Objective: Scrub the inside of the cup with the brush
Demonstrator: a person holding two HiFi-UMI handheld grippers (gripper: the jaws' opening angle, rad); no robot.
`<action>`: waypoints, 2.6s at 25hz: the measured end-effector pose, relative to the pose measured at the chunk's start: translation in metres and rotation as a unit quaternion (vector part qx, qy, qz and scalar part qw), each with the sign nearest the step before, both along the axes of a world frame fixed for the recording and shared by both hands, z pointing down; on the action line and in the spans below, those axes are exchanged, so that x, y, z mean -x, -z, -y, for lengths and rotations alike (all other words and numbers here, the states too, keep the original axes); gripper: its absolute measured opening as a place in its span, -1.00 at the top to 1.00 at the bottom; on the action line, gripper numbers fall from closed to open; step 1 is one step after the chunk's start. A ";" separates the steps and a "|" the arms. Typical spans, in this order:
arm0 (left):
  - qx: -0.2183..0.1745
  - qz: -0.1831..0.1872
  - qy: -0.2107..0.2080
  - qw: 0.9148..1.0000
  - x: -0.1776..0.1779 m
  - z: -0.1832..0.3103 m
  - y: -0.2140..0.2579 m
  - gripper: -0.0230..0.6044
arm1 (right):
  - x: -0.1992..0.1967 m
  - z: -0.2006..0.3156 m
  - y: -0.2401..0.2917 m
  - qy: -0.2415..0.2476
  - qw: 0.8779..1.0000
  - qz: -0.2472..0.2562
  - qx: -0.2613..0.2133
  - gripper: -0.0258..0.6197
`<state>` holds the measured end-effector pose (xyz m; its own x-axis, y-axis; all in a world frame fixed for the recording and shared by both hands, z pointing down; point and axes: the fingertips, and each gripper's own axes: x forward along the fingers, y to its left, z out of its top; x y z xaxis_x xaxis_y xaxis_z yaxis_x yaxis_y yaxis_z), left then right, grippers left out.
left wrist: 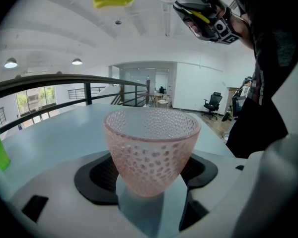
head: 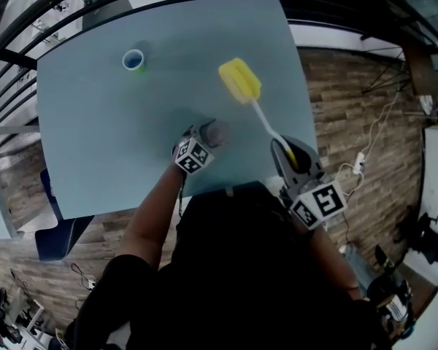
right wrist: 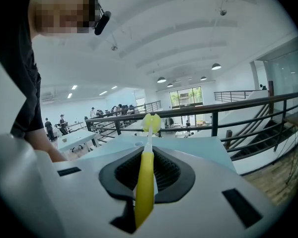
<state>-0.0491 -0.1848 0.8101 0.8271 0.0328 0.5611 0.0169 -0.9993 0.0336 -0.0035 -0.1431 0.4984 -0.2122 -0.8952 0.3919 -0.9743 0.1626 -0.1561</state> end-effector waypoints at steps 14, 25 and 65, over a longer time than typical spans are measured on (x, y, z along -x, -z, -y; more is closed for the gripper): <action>-0.039 0.041 0.038 0.998 0.031 0.022 0.056 -0.23 | -0.002 -0.012 0.008 0.044 0.999 -0.017 -0.014 0.80; -0.100 0.032 0.096 0.990 0.051 0.051 0.153 -0.23 | -0.008 -0.002 0.033 0.161 0.984 -0.068 -0.029 0.80; -0.221 0.230 0.112 0.941 -0.080 0.003 0.233 -0.23 | -0.122 -0.020 0.005 0.511 0.791 -0.326 0.079 0.80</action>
